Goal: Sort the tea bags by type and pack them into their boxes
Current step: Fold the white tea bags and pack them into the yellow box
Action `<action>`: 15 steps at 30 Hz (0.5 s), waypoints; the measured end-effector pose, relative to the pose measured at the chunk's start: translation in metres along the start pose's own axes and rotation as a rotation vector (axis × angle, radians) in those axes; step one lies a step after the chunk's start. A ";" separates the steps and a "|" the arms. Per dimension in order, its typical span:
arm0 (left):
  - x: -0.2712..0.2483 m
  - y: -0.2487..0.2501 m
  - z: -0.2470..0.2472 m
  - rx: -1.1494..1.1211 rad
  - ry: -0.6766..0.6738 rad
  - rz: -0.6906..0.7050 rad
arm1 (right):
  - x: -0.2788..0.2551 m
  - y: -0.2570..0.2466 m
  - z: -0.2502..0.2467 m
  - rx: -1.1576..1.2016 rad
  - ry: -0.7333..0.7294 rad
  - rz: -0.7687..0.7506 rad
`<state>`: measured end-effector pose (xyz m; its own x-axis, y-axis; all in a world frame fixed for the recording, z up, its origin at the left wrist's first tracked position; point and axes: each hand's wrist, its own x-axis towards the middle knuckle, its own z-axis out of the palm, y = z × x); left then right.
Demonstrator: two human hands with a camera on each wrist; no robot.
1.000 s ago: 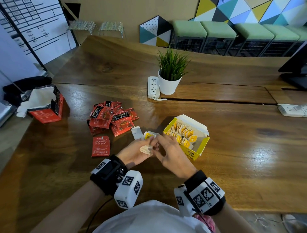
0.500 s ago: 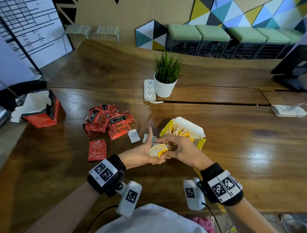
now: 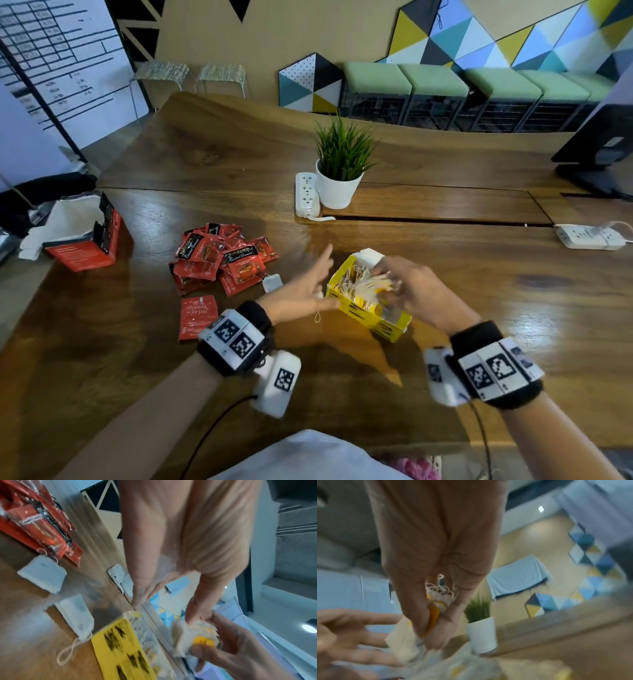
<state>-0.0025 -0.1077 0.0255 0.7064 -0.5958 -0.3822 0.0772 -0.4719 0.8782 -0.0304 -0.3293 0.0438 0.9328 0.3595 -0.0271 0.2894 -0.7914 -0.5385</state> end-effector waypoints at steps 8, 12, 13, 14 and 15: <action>0.047 -0.013 0.014 0.337 0.265 -0.141 | -0.001 0.028 0.007 -0.612 -0.364 -0.054; 0.056 -0.021 0.022 0.357 0.276 -0.137 | 0.008 0.024 0.022 -0.759 -0.540 -0.077; 0.057 -0.023 0.020 0.347 0.288 -0.134 | 0.010 0.021 0.026 -0.785 -0.568 -0.073; 0.058 -0.026 0.018 0.341 0.304 -0.133 | 0.012 0.020 0.029 -0.802 -0.583 -0.072; 0.060 -0.030 0.017 0.338 0.318 -0.132 | 0.013 0.020 0.032 -0.806 -0.585 -0.072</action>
<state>0.0255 -0.1401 -0.0283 0.8902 -0.3127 -0.3312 -0.0149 -0.7466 0.6651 -0.0192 -0.3251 0.0060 0.7172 0.4354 -0.5441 0.6031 -0.7790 0.1716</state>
